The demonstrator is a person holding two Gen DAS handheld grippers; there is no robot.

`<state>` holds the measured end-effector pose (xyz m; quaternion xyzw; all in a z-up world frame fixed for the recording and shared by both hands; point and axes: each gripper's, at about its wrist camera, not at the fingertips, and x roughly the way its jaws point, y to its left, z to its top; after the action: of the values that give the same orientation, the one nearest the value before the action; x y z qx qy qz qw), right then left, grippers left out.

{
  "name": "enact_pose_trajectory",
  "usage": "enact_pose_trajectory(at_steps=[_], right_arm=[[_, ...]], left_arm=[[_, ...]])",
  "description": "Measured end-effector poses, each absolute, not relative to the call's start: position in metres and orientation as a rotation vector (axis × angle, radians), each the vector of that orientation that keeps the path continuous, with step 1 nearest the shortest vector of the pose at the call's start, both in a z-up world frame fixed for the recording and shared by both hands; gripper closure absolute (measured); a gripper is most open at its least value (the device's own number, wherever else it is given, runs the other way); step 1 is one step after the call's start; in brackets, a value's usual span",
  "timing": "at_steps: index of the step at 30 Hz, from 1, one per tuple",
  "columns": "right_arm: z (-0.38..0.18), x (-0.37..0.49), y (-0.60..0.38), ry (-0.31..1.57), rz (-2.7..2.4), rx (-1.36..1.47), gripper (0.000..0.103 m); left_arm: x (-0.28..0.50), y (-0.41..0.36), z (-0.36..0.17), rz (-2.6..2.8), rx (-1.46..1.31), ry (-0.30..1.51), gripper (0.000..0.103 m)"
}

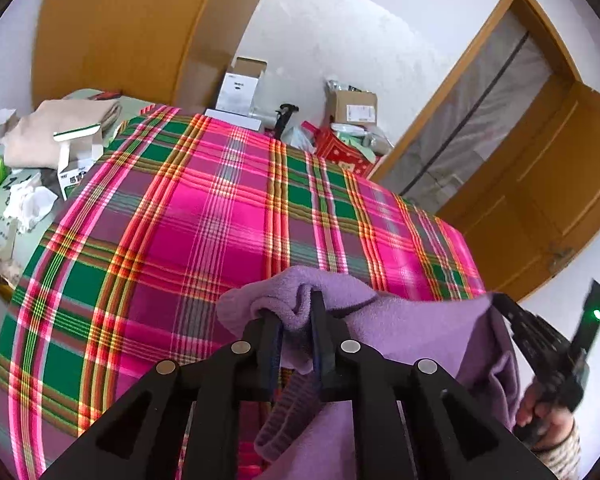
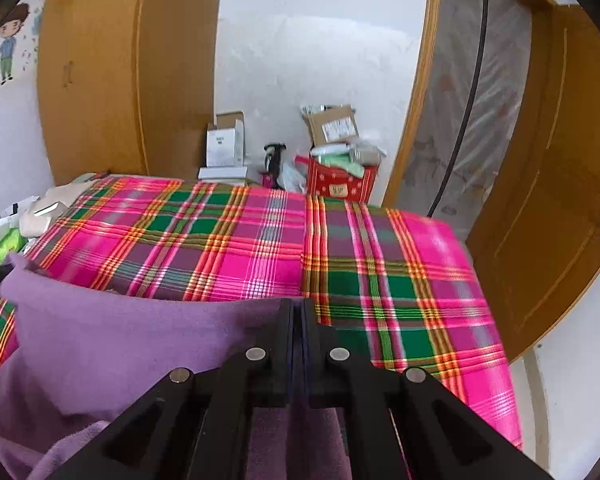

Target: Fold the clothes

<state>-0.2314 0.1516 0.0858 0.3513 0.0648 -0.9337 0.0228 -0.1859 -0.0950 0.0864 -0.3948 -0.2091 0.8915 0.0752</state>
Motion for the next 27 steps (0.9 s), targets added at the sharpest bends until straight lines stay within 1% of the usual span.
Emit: enact_pose_trajectory(at_steps=[4, 5, 7, 9, 11, 12, 17, 20, 21, 22, 24, 26, 27], right_arm=[[0.077, -0.238, 0.144, 0.222, -2.884, 1.12, 0.099], [0.077, -0.238, 0.142, 0.241, -2.888, 1.12, 0.099], [0.077, -0.237, 0.139, 0.342, -2.95, 1.116, 0.1], [0.078, -0.238, 0.142, 0.366, -2.981, 1.127, 0.1], [0.08, -0.236, 0.153, 0.241, -2.95, 1.17, 0.1], [0.085, -0.231, 0.156, 0.194, -2.947, 1.156, 0.1], [0.111, -0.19, 0.15, 0.15, -2.911, 1.005, 0.1], [0.132, -0.15, 0.139, 0.215, -2.871, 0.85, 0.099], [0.137, -0.139, 0.135, 0.226, -2.858, 0.821, 0.099], [0.141, -0.129, 0.13, 0.236, -2.846, 0.795, 0.098], [0.149, -0.107, 0.122, 0.23, -2.805, 0.754, 0.092], [0.15, -0.091, 0.113, 0.223, -2.747, 0.737, 0.076], [0.15, -0.083, 0.109, 0.22, -2.718, 0.729, 0.072]], left_arm=[[-0.172, -0.097, 0.087, 2.653, -1.177, -0.588, 0.084], [-0.166, -0.099, 0.087, 2.643, -1.173, -0.597, 0.084], [-0.154, -0.105, 0.09, 2.646, -1.172, -0.607, 0.084], [-0.143, -0.112, 0.092, 2.661, -1.166, -0.608, 0.084], [-0.134, -0.118, 0.092, 2.659, -1.149, -0.611, 0.084], [-0.132, -0.12, 0.09, 2.654, -1.154, -0.614, 0.084], [-0.148, -0.121, 0.078, 2.644, -1.269, -0.652, 0.084], [-0.146, -0.123, 0.083, 2.597, -1.227, -0.716, 0.084], [-0.143, -0.125, 0.086, 2.571, -1.189, -0.738, 0.083], [-0.139, -0.127, 0.088, 2.549, -1.161, -0.758, 0.075], [-0.127, -0.134, 0.094, 2.503, -1.099, -0.788, 0.067], [-0.116, -0.14, 0.098, 2.5, -1.086, -0.813, 0.065], [-0.111, -0.143, 0.1, 2.499, -1.079, -0.825, 0.064]])
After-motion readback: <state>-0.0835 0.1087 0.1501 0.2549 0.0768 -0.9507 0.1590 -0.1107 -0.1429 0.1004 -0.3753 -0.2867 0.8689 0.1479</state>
